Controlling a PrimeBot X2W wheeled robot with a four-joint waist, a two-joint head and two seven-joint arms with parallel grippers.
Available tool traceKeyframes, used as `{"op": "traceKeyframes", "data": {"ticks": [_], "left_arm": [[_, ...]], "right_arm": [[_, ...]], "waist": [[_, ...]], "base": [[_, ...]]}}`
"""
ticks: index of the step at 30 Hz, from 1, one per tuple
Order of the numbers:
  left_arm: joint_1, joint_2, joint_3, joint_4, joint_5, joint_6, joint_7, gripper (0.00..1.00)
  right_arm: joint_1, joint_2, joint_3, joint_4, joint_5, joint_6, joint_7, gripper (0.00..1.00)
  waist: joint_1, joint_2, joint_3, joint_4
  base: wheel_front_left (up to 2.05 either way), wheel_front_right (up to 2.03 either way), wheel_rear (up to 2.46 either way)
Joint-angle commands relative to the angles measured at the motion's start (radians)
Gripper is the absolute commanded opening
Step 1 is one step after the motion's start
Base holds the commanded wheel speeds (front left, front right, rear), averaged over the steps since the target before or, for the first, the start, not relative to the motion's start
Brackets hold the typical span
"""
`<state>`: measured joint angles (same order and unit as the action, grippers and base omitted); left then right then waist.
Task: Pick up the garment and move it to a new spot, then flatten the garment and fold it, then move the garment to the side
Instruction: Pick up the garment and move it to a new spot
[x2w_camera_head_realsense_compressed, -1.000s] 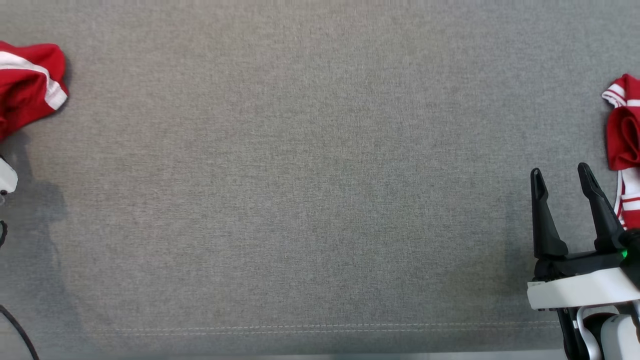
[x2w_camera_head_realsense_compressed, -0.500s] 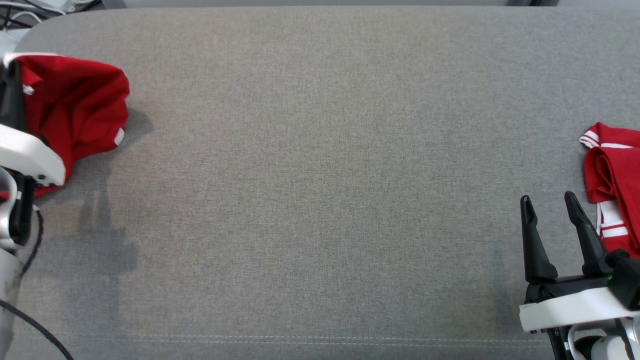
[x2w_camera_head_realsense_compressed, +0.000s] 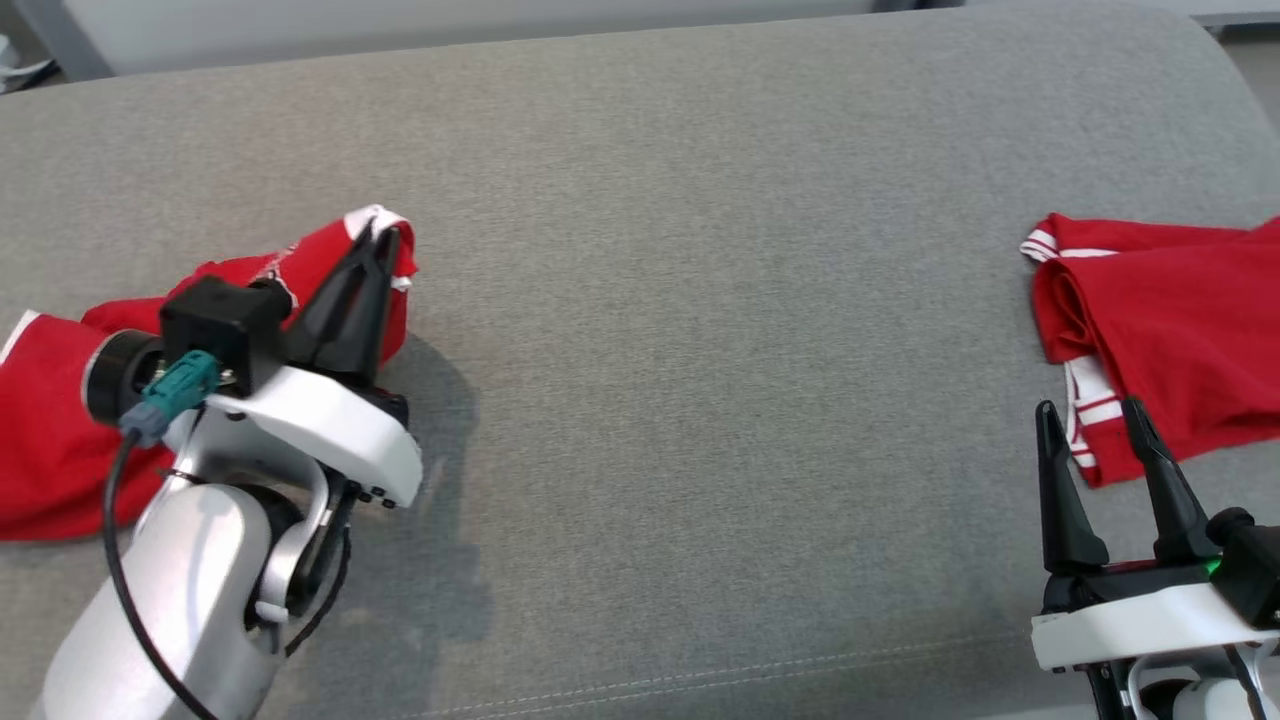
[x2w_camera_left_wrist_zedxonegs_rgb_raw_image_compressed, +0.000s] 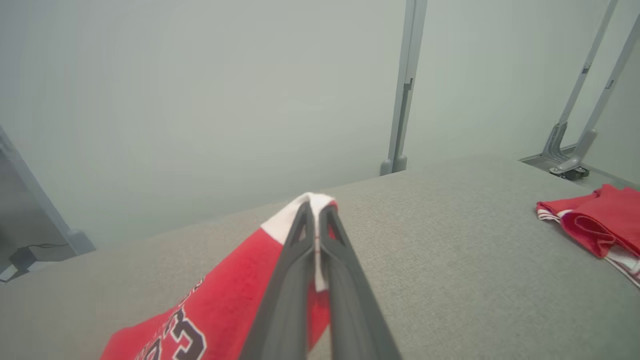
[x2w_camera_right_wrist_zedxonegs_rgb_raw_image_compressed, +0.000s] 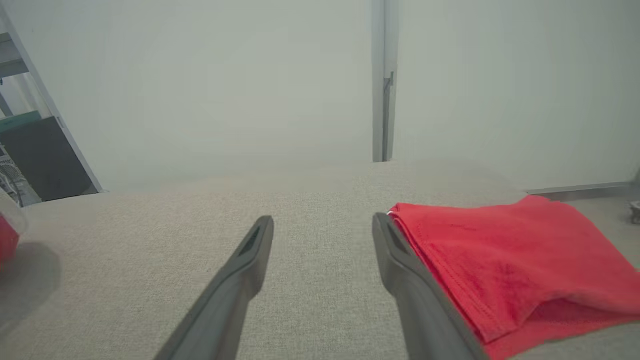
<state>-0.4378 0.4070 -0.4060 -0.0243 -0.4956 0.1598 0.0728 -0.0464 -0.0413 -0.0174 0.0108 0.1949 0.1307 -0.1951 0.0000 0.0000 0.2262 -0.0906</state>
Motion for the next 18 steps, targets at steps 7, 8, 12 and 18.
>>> {"op": "traceKeyframes", "data": {"ticks": [7,8,12,18], "left_arm": [[-0.186,-0.002,-0.024,0.006,0.034,-0.054,0.042,0.0],[-0.207,-0.006,-0.031,0.013,0.038,-0.061,0.046,0.0],[-0.278,-0.023,-0.068,0.036,0.058,-0.083,0.069,0.0],[-0.366,-0.054,-0.124,0.11,0.083,-0.115,0.104,0.0]], "right_arm": [[-0.03,-0.009,0.055,-0.003,0.051,0.0,-0.036,1.0],[-0.03,-0.009,0.06,0.005,0.059,0.0,-0.04,1.0],[-0.031,-0.009,0.068,0.04,0.107,0.0,-0.055,1.0],[-0.061,-0.009,0.107,0.092,0.169,0.0,-0.066,1.0]], "waist": [[0.0,0.0,0.068,-0.201],[0.0,0.0,0.077,-0.226],[0.0,0.0,0.11,-0.321],[0.0,0.0,0.171,-0.428]], "base": [[0.0,0.0,0.0],[0.0,0.0,0.0],[0.0,0.0,0.0],[0.0,0.0,0.0]]}}
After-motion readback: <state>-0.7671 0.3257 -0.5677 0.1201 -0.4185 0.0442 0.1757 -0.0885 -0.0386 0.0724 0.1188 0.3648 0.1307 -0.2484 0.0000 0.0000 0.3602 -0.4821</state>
